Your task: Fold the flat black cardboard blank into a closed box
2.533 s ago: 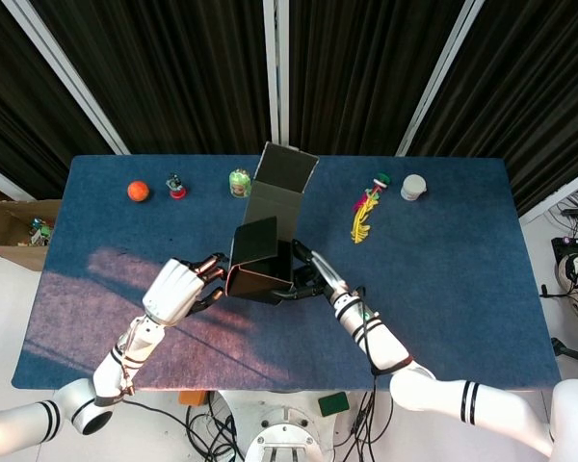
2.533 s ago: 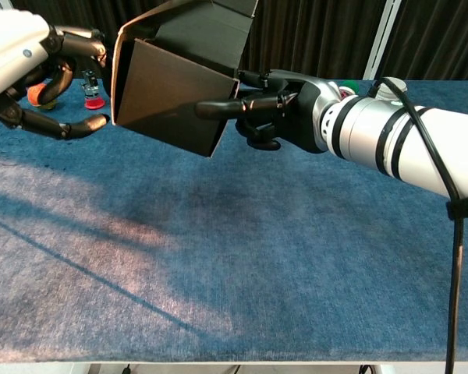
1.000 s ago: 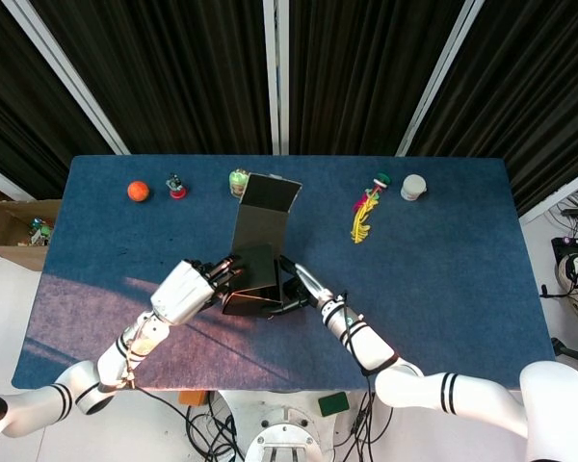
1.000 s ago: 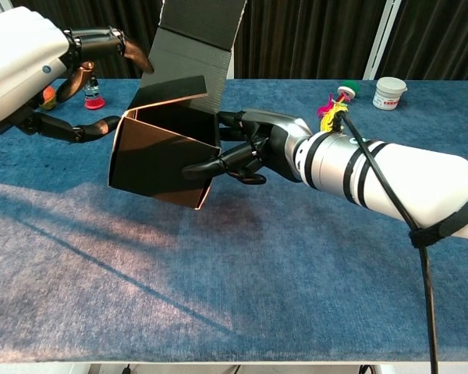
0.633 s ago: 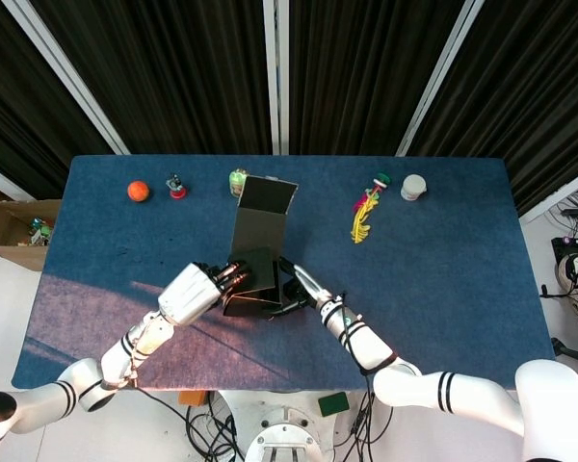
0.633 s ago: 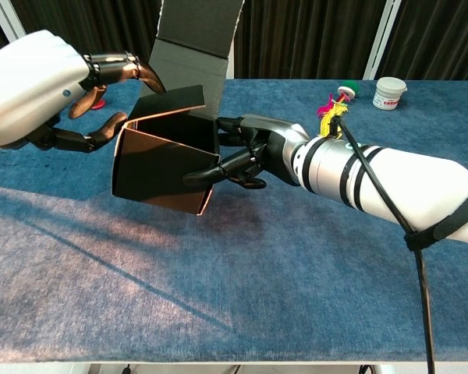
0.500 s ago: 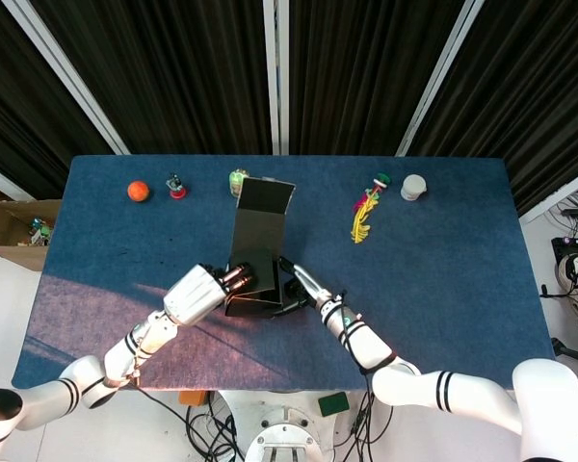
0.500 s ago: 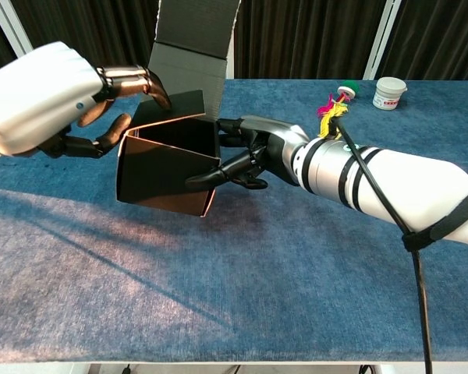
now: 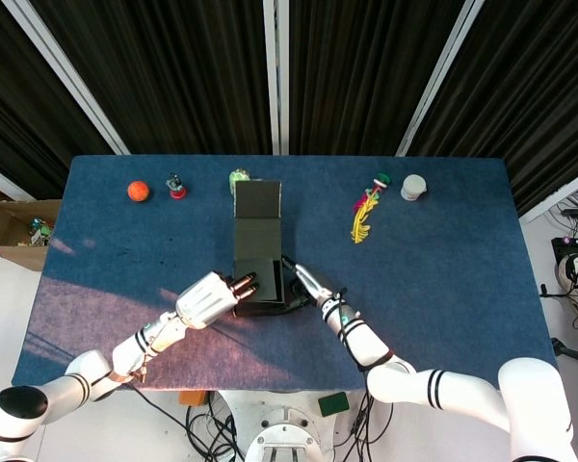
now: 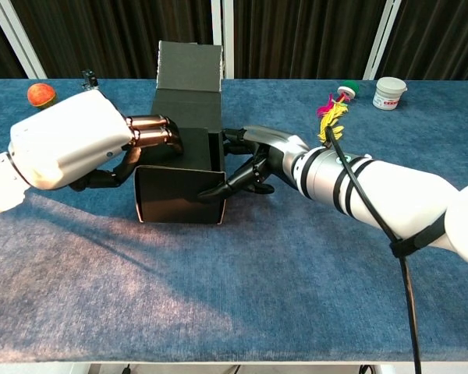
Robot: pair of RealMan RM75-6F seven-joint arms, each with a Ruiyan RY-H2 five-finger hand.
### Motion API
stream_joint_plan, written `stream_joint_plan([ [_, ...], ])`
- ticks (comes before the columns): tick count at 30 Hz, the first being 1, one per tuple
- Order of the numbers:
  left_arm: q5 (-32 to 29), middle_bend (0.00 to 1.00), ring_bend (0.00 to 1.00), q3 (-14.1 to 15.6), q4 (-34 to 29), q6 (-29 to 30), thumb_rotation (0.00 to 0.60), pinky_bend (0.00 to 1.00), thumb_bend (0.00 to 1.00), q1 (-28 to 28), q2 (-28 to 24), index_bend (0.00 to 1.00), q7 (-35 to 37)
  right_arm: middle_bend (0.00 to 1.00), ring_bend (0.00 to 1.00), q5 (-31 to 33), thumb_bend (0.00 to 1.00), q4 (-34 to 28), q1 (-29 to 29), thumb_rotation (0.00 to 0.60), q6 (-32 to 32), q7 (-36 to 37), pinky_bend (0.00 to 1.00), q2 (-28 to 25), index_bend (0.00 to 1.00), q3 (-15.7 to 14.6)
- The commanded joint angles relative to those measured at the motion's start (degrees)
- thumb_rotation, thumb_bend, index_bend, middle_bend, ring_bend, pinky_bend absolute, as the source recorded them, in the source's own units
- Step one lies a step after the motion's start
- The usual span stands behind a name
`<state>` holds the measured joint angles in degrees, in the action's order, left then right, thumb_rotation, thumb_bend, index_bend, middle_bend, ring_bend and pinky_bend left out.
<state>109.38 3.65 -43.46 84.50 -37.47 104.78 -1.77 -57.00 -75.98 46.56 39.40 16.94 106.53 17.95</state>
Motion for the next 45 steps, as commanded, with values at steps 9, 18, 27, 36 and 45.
stream_joint_plan([
  [9,0.69,0.35,0.79,2.52,3.09,1.17,0.6,1.0,0.27,0.14,1.5,0.4,-0.08,0.44,0.81,-5.05,0.43,2.76,-0.56,0.6,1.07,1.24,1.0,1.34,0.39,-1.22],
  [18,0.32,0.36,0.79,3.47,3.32,1.58,0.6,1.0,0.27,0.77,1.64,0.4,-0.8,0.44,0.81,-6.87,0.43,3.52,-0.93,0.6,1.11,2.47,1.0,1.83,0.38,-1.51],
  [27,-0.46,0.36,0.79,3.62,-0.18,-3.34,0.6,1.0,0.27,-1.1,-0.16,0.4,-5.37,0.44,0.81,-8.12,0.43,3.02,-1.05,0.6,0.77,2.86,1.0,1.34,0.37,-1.84],
  [36,-1.34,0.45,0.79,3.72,-4.96,-8.75,0.6,1.0,0.27,-2.47,-2.48,0.52,-11.93,0.44,0.81,-8.95,0.43,2.11,-1.46,0.6,1.1,3.64,1.0,1.29,0.37,-2.04],
  [45,-1.22,0.61,0.79,3.78,-6.05,-8.99,0.6,1.0,0.28,-2.83,-3.33,0.7,-13.19,0.44,0.81,-9.5,0.43,1.55,-1.77,0.6,1.25,4.87,1.0,1.33,0.37,-1.95],
])
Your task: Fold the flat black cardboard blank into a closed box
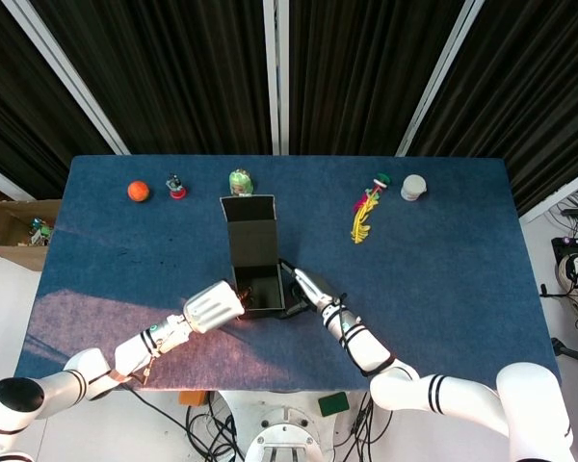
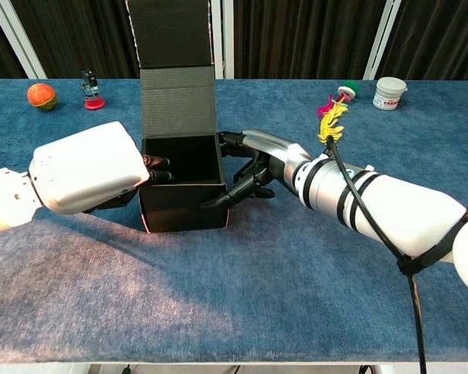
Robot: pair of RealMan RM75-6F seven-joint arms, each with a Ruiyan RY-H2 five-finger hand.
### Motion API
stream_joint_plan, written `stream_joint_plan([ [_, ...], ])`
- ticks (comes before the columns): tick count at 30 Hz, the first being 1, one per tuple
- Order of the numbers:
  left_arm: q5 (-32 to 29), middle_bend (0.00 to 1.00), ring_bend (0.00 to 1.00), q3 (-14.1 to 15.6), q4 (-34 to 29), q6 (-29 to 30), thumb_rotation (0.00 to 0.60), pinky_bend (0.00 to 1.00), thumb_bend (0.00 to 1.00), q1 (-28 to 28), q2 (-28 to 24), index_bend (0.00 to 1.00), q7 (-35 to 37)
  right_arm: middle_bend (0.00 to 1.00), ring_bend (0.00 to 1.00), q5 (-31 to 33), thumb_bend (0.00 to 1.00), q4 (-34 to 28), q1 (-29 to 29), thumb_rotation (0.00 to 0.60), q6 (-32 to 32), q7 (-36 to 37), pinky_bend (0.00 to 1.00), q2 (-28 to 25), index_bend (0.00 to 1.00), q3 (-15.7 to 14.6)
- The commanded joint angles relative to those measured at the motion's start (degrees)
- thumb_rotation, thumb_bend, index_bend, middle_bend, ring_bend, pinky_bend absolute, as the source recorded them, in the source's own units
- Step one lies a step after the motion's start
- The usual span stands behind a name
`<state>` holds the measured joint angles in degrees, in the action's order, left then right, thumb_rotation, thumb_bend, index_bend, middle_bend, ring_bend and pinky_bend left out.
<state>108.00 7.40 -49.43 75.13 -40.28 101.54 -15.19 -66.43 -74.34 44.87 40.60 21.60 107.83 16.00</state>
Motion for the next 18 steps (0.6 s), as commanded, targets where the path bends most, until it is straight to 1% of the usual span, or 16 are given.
stream_joint_plan([
  [1,0.32,0.62,0.79,0.06,-0.02,0.74,0.6,1.0,0.28,-0.03,-0.12,0.71,0.36,0.44,0.81,-0.1,0.43,-0.16,-0.14,0.6,0.07,0.38,1.0,0.04,0.37,0.02],
  [5,0.62,0.64,0.79,0.03,0.34,2.1,0.6,1.0,0.28,0.06,-0.16,0.72,1.26,0.44,0.81,-0.48,0.43,-0.46,-0.27,0.6,0.32,0.76,1.0,0.0,0.37,0.04],
  [11,0.4,0.64,0.79,-0.36,0.5,3.37,0.6,1.0,0.28,0.22,-0.27,0.72,2.42,0.44,0.81,-0.65,0.43,-1.28,-0.66,0.6,0.84,0.99,1.0,-0.42,0.37,0.06],
  [14,0.03,0.59,0.79,-0.59,0.22,3.67,0.6,1.0,0.26,0.42,-0.33,0.64,2.92,0.44,0.81,-0.59,0.43,-1.52,-0.8,0.6,1.14,0.96,1.0,-0.54,0.37,0.15],
  [16,-0.29,0.54,0.79,-0.77,-0.12,3.83,0.6,1.0,0.23,0.64,-0.33,0.56,3.1,0.44,0.81,-0.48,0.43,-1.56,-0.86,0.6,1.37,0.81,1.0,-0.51,0.36,0.22],
  [18,-0.62,0.44,0.78,-0.94,-0.76,4.08,0.6,1.0,0.21,0.89,-0.49,0.46,3.37,0.44,0.81,-0.14,0.43,-1.56,-0.92,0.6,1.63,0.66,1.0,-0.38,0.36,0.42],
])
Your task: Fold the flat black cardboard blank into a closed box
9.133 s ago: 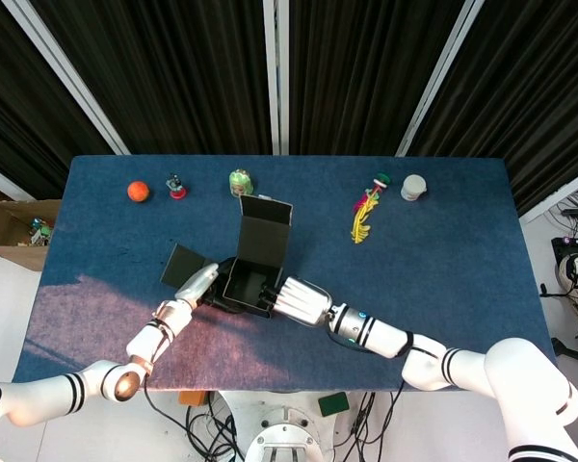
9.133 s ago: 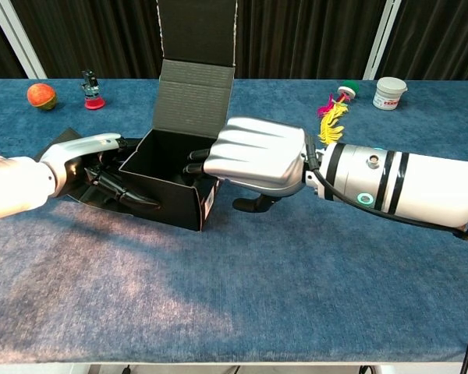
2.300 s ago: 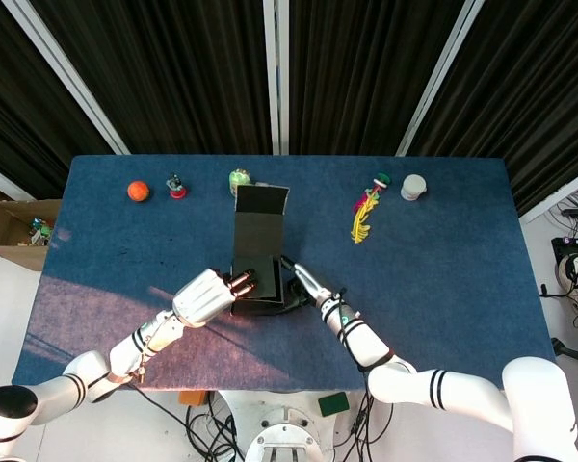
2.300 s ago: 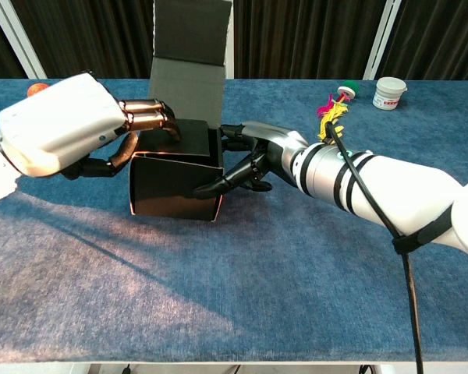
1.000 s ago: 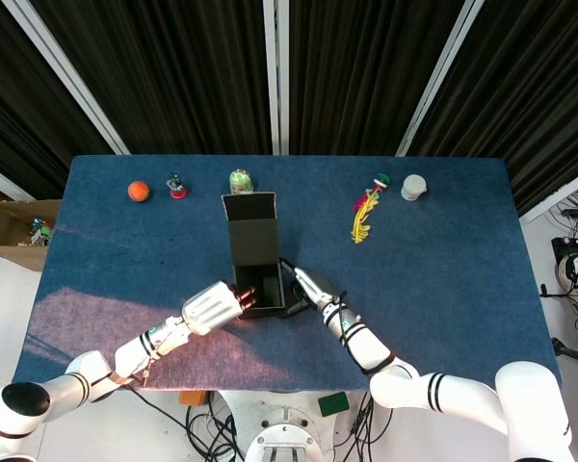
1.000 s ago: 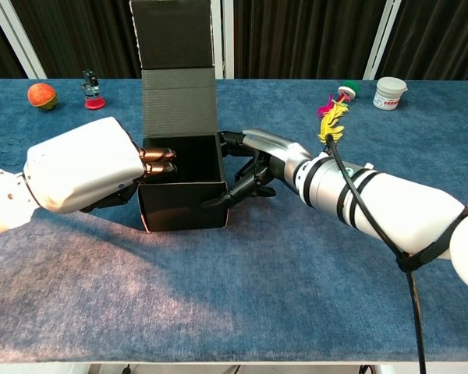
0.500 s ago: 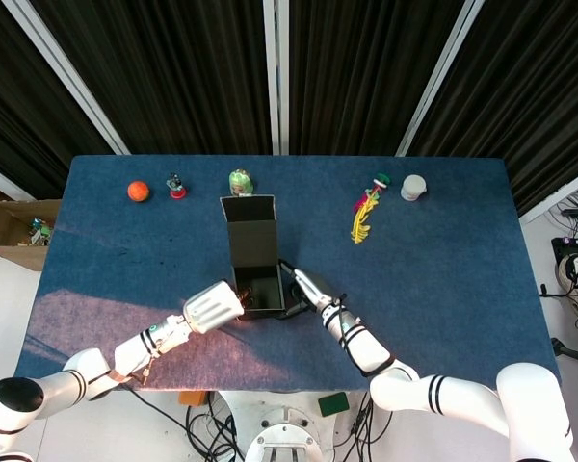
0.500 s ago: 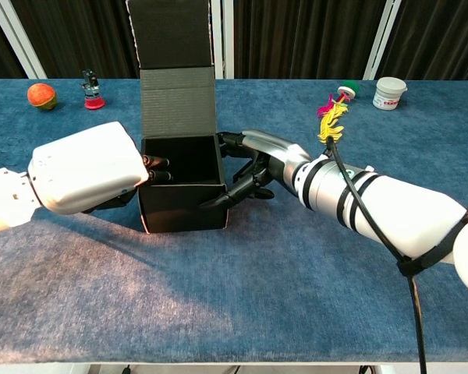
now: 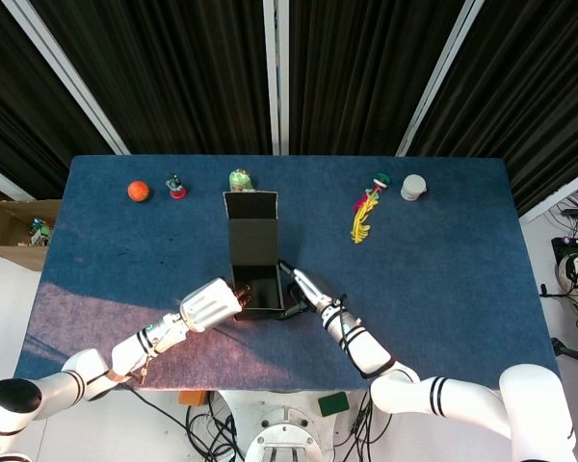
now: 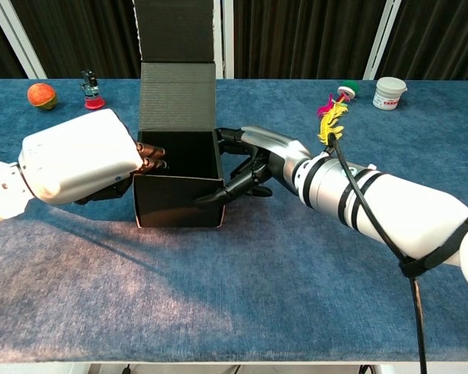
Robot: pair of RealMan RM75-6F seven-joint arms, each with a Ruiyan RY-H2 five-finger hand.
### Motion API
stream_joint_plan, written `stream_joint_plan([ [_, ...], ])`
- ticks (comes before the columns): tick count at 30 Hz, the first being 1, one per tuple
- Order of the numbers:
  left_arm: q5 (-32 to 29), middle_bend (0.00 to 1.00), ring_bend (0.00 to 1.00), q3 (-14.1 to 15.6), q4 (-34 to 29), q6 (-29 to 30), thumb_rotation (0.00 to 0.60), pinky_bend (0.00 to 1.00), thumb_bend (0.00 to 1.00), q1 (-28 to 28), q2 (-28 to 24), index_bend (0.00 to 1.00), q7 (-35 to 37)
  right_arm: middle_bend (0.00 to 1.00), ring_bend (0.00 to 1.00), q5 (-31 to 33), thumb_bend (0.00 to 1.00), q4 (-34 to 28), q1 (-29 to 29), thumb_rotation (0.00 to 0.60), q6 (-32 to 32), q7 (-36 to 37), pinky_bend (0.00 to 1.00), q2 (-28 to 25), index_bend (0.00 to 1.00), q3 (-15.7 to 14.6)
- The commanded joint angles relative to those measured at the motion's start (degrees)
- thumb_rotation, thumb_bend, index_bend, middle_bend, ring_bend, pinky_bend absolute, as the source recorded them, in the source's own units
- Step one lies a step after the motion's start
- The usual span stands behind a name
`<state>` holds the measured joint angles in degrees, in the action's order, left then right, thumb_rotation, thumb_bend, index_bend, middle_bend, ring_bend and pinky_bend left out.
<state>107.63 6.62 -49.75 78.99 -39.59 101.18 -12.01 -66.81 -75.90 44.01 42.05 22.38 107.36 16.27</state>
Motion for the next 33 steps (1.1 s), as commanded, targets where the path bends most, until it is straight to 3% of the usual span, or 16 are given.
stream_joint_plan([
  [1,-0.33,0.4,0.78,-0.26,-0.72,0.47,0.6,1.0,0.19,0.32,-0.25,0.42,0.18,0.43,0.81,0.45,0.43,0.03,-0.06,0.6,0.31,-0.24,1.0,0.16,0.36,0.28],
  [5,-0.75,0.3,0.77,-0.94,-2.38,2.36,0.6,1.0,0.15,1.1,-1.02,0.3,0.18,0.43,0.81,1.85,0.43,0.23,-0.05,0.6,0.94,-1.29,1.0,0.45,0.36,1.03],
  [13,-1.37,0.26,0.76,-1.64,-5.93,5.33,0.6,1.0,0.14,2.87,-3.25,0.26,0.43,0.41,0.8,5.87,0.41,1.8,0.71,0.6,0.86,-4.07,1.0,1.18,0.33,2.69],
  [15,-1.6,0.25,0.75,-1.85,-7.2,6.23,0.6,1.0,0.13,3.48,-4.05,0.25,0.69,0.38,0.8,7.18,0.39,2.35,1.07,0.6,0.61,-5.3,1.0,1.37,0.28,2.95],
  [19,-4.02,0.24,0.75,-2.48,-12.11,6.8,0.6,1.0,0.13,5.11,-6.15,0.24,4.83,0.26,0.76,8.35,0.32,2.86,1.1,0.6,1.39,-7.25,1.0,1.96,0.09,2.86],
  [21,-5.8,0.23,0.75,-2.82,-14.67,6.06,0.6,1.0,0.13,5.75,-7.13,0.22,7.46,0.19,0.74,8.52,0.26,2.73,0.86,0.6,1.66,-7.58,1.0,2.11,0.02,2.6],
  [25,-10.16,0.21,0.75,-3.59,-19.94,2.97,0.6,1.0,0.13,6.72,-9.08,0.16,13.91,0.07,0.68,7.71,0.14,1.74,-0.12,0.6,2.32,-7.45,1.0,2.1,0.0,1.61],
  [29,-13.3,0.19,0.74,-4.22,-22.7,0.24,0.6,1.0,0.12,7.27,-9.92,0.11,19.31,0.04,0.66,6.26,0.07,0.23,-1.19,0.6,2.65,-6.63,1.0,1.25,0.0,0.71],
  [33,-15.76,0.16,0.73,-4.78,-24.13,-2.33,0.6,1.0,0.12,7.66,-10.32,0.06,22.77,0.03,0.66,4.98,0.05,-1.44,-2.13,0.6,2.78,-5.87,1.0,0.19,0.0,-0.1],
])
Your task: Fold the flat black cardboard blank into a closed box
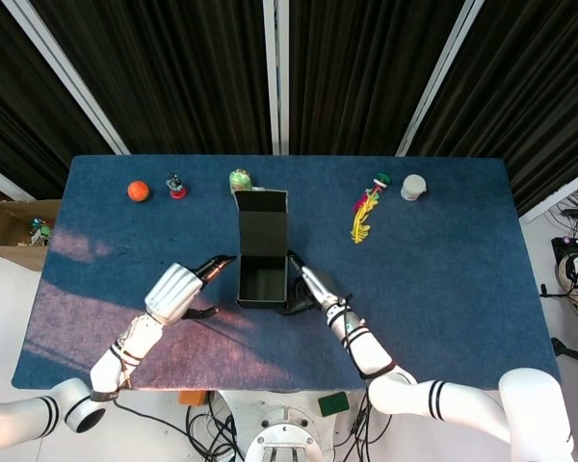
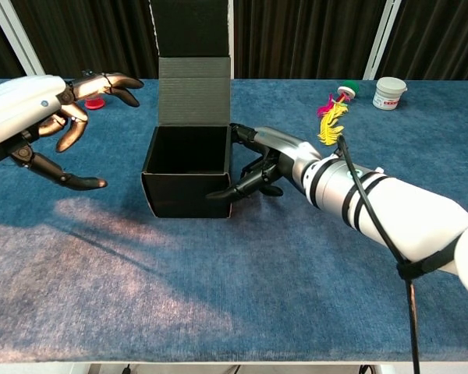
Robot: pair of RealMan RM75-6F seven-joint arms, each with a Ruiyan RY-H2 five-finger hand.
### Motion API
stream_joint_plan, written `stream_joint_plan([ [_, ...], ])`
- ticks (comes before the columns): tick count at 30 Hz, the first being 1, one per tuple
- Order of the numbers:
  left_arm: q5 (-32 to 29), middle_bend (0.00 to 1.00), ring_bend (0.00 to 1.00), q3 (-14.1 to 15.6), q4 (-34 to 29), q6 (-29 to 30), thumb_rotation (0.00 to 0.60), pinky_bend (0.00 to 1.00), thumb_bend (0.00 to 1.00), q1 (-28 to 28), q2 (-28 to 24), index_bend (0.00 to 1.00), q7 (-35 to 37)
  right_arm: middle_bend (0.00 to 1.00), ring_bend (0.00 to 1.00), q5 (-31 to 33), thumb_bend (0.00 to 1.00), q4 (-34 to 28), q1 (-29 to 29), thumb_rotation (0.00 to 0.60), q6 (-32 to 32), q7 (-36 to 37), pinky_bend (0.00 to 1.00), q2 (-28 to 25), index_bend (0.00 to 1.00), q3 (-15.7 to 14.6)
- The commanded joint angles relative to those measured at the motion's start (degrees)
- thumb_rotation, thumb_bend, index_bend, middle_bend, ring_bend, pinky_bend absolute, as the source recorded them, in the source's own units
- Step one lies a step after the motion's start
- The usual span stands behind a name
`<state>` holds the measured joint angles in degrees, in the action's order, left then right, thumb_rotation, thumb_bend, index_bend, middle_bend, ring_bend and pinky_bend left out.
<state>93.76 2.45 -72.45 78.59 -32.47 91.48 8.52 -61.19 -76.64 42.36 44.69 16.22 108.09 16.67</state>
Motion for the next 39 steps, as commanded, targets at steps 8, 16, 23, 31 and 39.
stream_joint_plan([
  [8,-5.3,0.13,0.72,-1.43,-3.09,-7.03,0.6,1.0,0.12,0.66,-1.33,0.01,8.89,0.03,0.65,-1.38,0.05,-2.16,-1.81,0.6,0.91,0.1,1.0,-2.15,0.0,-1.23],
  [16,-8.66,0.02,0.68,-2.97,-1.61,-13.45,0.599,1.0,0.12,-0.22,0.21,0.0,23.93,0.02,0.64,-4.86,0.0,-10.59,-3.65,0.6,-0.43,0.79,1.0,-14.08,0.0,-1.57],
  [23,-8.37,0.0,0.66,-4.28,2.91,-16.04,0.598,1.0,0.12,-1.49,3.91,0.0,34.68,0.07,0.64,-8.97,0.0,-22.29,-5.97,0.6,-1.6,4.98,1.0,-31.31,0.0,0.26],
  [31,-7.91,0.0,0.66,-5.28,5.94,-19.06,0.6,1.0,0.12,-3.67,6.54,0.0,39.99,0.08,0.64,-9.99,0.0,-25.73,-8.09,0.6,0.97,10.85,1.0,-38.68,0.0,2.48],
  [39,-7.91,0.0,0.66,-5.6,8.44,-21.72,0.6,1.0,0.12,-5.25,7.79,0.0,42.91,0.09,0.64,-10.96,0.0,-23.88,-7.65,0.6,0.9,13.1,1.0,-37.59,0.0,0.82],
])
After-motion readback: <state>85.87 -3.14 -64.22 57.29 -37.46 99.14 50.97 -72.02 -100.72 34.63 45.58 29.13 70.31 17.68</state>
